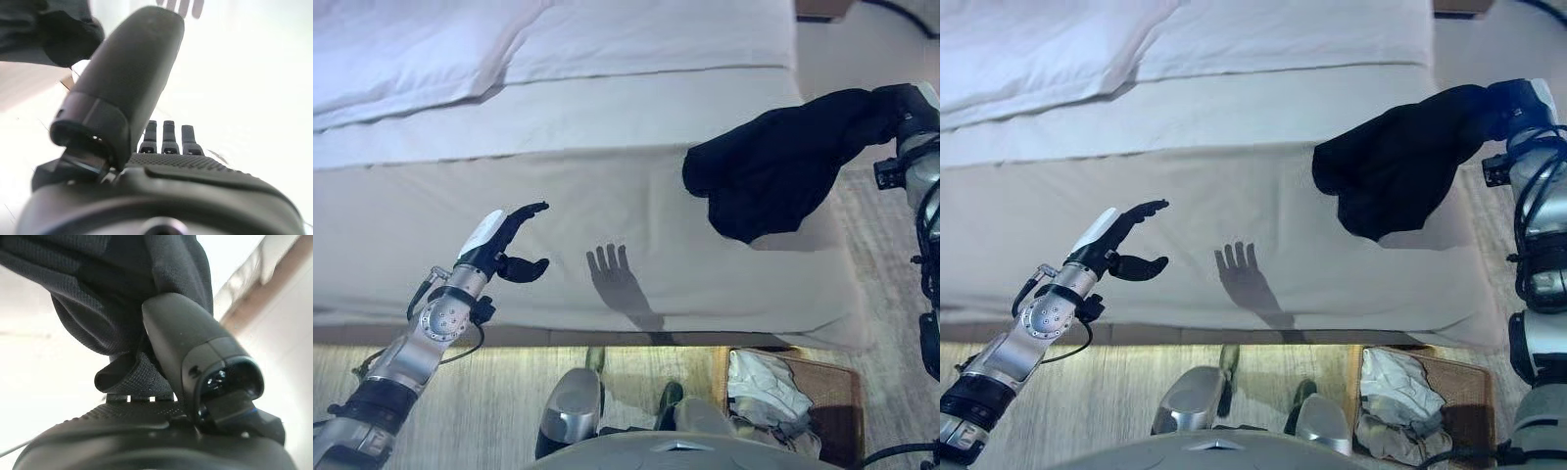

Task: Pick up the clothes from the bed and place them into the basket

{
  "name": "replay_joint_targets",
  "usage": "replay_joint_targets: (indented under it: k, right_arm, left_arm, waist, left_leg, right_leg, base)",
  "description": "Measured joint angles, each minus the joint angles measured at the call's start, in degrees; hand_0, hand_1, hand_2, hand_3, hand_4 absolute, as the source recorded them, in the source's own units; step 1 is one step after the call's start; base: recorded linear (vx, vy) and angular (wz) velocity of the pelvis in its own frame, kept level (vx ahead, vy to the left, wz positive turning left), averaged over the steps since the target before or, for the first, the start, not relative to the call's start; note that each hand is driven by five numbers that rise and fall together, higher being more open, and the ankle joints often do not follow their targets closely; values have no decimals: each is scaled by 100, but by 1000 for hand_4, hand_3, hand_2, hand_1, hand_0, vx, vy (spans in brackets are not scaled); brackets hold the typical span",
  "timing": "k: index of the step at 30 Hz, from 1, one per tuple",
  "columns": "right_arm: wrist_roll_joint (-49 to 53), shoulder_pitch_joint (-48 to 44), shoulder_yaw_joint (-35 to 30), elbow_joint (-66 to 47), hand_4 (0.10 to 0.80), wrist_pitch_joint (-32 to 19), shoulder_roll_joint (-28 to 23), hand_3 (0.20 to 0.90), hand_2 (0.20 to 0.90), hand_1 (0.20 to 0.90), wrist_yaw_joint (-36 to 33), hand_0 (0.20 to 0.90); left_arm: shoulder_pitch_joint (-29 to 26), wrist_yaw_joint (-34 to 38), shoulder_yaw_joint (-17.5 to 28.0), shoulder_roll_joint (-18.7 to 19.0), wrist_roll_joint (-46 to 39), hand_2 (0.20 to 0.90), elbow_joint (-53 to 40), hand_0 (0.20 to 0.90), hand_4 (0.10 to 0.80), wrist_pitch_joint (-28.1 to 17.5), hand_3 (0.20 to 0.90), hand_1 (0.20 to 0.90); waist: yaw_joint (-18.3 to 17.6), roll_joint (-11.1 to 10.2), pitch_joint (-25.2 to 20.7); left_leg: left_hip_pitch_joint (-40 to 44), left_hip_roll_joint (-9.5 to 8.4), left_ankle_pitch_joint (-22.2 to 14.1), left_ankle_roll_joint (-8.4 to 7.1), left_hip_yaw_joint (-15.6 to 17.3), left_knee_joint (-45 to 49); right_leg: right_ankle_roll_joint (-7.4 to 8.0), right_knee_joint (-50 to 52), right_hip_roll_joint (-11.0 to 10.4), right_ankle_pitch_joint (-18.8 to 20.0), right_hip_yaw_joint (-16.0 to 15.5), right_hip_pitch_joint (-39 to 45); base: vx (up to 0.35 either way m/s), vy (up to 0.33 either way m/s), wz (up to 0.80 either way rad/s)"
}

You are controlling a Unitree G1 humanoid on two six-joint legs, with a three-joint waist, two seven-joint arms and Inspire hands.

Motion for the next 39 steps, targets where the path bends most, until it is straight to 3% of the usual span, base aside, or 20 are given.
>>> replay_joint_targets:
  k: [1, 2, 4, 5, 6, 8, 9, 11, 17, 26, 30, 32, 39]
  right_arm:
    - [1, 38, -104, 0, 100, 3, -6, 200, 300, 300, 0, 300]
    - [3, 144, -224, -14, 100, -2, -74, 200, 300, 300, -10, 300]
    - [5, 384, -250, -21, 100, 8, -420, 200, 300, 300, -12, 300]
    - [4, 428, -250, -21, 100, 14, -487, 200, 300, 300, -17, 300]
    - [13, 473, -259, -23, 100, 15, -559, 200, 300, 300, -12, 300]
    - [21, 582, -333, -150, 100, 13, -681, 200, 300, 300, -13, 300]
    - [65, 689, -417, -277, 100, 8, -787, 200, 300, 300, -12, 300]
    - [116, 761, -661, -338, 100, 7, -955, 200, 300, 300, -12, 300]
    - [192, 1663, -1563, -899, 100, -7, -1248, 200, 300, 300, -30, 300]
    - [464, 3394, -3058, -1188, 100, -115, -1353, 200, 300, 300, -42, 300]
    - [535, 4099, -3598, -1244, 100, -117, -1353, 200, 300, 300, -171, 300]
    - [574, 4442, -3853, -1280, 100, -120, -1336, 200, 300, 300, -274, 300]
    - [633, 4965, -3933, -1299, 100, -218, -1250, 200, 300, 300, -383, 300]
  left_arm:
    - [-44, -9, -5, 11, 1, 900, 105, 900, 800, 48, 900, 900]
    - [-26, -9, -18, -128, 3, 900, 134, 900, 800, 107, 900, 900]
    - [-11, -15, -72, -240, 4, 900, 95, 900, 800, 59, 900, 900]
    - [-11, -7, -64, -251, 4, 900, 103, 900, 800, 60, 900, 900]
    - [5, 4, -71, -262, 4, 900, 161, 900, 800, 83, 900, 900]
    - [-7, 11, -75, -294, 7, 900, 235, 900, 800, 82, 900, 900]
    - [-6, 10, -99, -303, 9, 900, 282, 900, 800, 75, 900, 900]
    - [-46, 5, -156, -315, 12, 900, 352, 900, 800, 71, 900, 900]
    - [-127, 11, -156, -323, 14, 900, 739, 900, 800, 34, 900, 900]
    - [-155, 16, -155, -362, 15, 900, 822, 900, 800, -166, 900, 900]
    - [-153, 16, -156, -404, 16, 900, 834, 900, 800, -182, 900, 900]
    - [-144, 13, -158, -410, 21, 900, 846, 900, 800, -182, 900, 900]
    - [-91, 10, -166, -428, 78, 900, 1090, 900, 800, -181, 900, 900]
  waist:
    - [-80, -139, -84]
    - [-247, -65, -202]
    - [-320, 43, -421]
    - [-364, 48, -424]
    - [-487, 46, -425]
    - [-600, 34, -432]
    - [-630, 74, -478]
    - [-798, 297, -599]
    - [-1300, 280, -620]
    - [-1572, 264, -631]
    - [-1730, 294, -659]
    - [-1792, 295, -684]
    - [-1949, 314, -1134]
  left_leg:
    - [60, -110, -4, -6, 86, -56]
    - [96, -102, -17, -26, 85, -159]
    - [230, -15, -32, -95, 192, -401]
    - [290, -13, -22, -111, 235, -422]
    - [378, 4, -27, -119, 380, -326]
    - [243, 22, -161, -282, 469, 55]
    - [291, -12, -197, -306, 459, -222]
    - [483, 95, -37, -351, 569, -712]
    - [680, 64, -32, -364, 876, -734]
    - [707, 113, -36, -365, 1159, -739]
    - [649, 233, -162, -492, 1159, -767]
    - [630, 278, -206, -551, 1165, -768]
    - [538, 274, -217, -561, 1310, -770]
  right_leg:
    - [-140, -614, 1, 580, 116, -41]
    - [-60, -739, 33, 850, 122, 48]
    - [-91, -1096, 171, 983, 192, 150]
    - [-169, -1223, 199, 1039, 241, 237]
    - [-386, -1450, 273, 1215, 327, 395]
    - [-500, -1513, 217, 1311, 472, 441]
    - [-499, -1525, 214, 1310, 583, 424]
    - [-496, -1545, 399, 1308, 685, 310]
    - [-477, -1547, 420, 1322, 1059, 314]
    - [-468, -1546, 542, 1317, 1391, 191]
    - [-268, -1546, 653, 1275, 1445, 119]
    - [-237, -1546, 700, 1296, 1491, 79]
    - [-172, -1539, 720, 1313, 1646, -72]
  base:
    - [36, 21, -18]
    - [37, 19, -25]
    - [33, 13, -28]
    - [29, 11, -43]
    - [22, 15, -43]
    - [23, 23, -47]
    - [26, 29, -47]
    - [24, 40, -37]
    - [19, 26, -34]
    - [-13, -14, -21]
    - [-14, -5, -2]
    - [-28, -2, -10]
    - [-25, -4, -12]
